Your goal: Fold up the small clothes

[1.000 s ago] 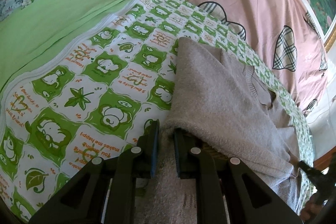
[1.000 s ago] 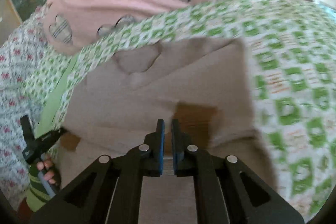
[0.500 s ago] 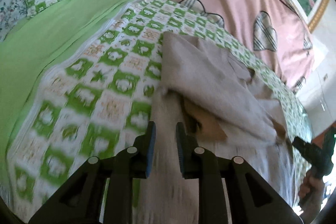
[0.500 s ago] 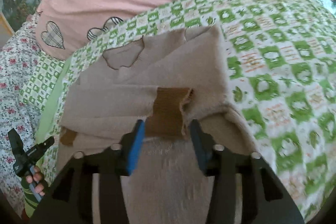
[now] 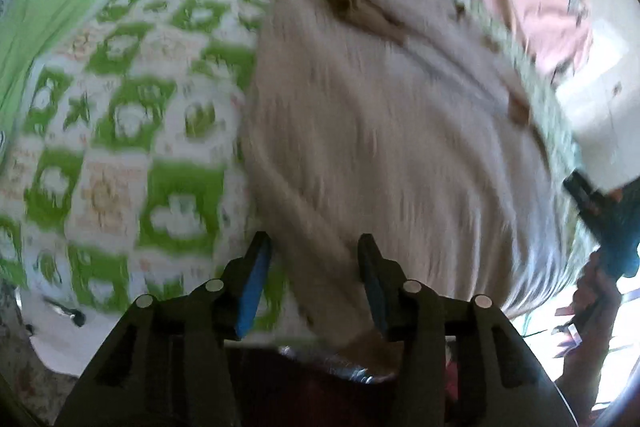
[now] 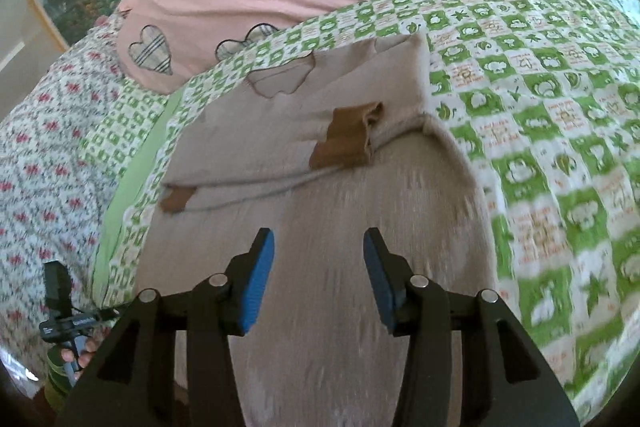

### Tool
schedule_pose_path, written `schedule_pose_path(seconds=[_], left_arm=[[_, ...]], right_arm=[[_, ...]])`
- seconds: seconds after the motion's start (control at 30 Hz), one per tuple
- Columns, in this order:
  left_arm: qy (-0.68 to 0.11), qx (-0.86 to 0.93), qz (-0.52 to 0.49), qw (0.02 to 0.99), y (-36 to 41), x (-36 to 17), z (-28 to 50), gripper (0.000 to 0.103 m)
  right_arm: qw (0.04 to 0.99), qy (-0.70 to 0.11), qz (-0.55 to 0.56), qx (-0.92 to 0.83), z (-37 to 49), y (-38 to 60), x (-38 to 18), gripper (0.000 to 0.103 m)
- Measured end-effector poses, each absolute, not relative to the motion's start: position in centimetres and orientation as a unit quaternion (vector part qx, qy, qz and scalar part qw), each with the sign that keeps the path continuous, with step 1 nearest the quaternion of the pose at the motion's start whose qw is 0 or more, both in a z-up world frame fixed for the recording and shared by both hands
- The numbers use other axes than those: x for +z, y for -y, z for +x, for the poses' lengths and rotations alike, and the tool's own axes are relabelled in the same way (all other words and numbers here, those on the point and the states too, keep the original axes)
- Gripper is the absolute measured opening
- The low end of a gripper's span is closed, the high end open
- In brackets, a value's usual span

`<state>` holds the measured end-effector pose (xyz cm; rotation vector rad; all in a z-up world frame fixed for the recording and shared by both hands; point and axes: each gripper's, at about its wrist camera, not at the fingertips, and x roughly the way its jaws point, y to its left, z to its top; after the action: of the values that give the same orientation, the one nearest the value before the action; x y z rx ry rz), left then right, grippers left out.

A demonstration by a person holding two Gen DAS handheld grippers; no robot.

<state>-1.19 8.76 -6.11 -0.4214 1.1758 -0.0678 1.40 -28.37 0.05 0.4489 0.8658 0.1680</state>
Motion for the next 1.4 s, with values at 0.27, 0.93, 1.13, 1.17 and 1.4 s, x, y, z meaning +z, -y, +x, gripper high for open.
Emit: schedule_pose_path(seconds=[0.27,0.93,1.13,1.17,1.4], left_arm=[[-0.560,-0.060,-0.172,0.808,-9.2,-6.5,-4.9,0.033],[-0.597,-0.131,-0.187,0.769,-6.9,-9.7,-5.1,0.044],[-0.591,-0.126,-0.173,0.778,-6.8,-10.2,-5.3,0.029],[-0.589,-0.126,-0.166,0.780,-6.8,-10.1,-5.4,0.024],[-0.575,-0.149,-0.182,0.783,-8.0,-10.4,-6.0,0.017]], right_arm=[[0.872,-0.424,0.220,0.107,-4.5,30.1,-0.3,0.053],[0.805,-0.536,0.198,0.159,-11.3,30.6,-8.4,0.053],[0.806,-0.532,0.199,0.168,-11.2,29.6,-9.4,0.053],[0.808,-0.529,0.195,0.171,-11.4,29.6,-9.2,0.044],[0.810,-0.504,0.217,0.209,-12.4,30.6,-7.3,0.011]])
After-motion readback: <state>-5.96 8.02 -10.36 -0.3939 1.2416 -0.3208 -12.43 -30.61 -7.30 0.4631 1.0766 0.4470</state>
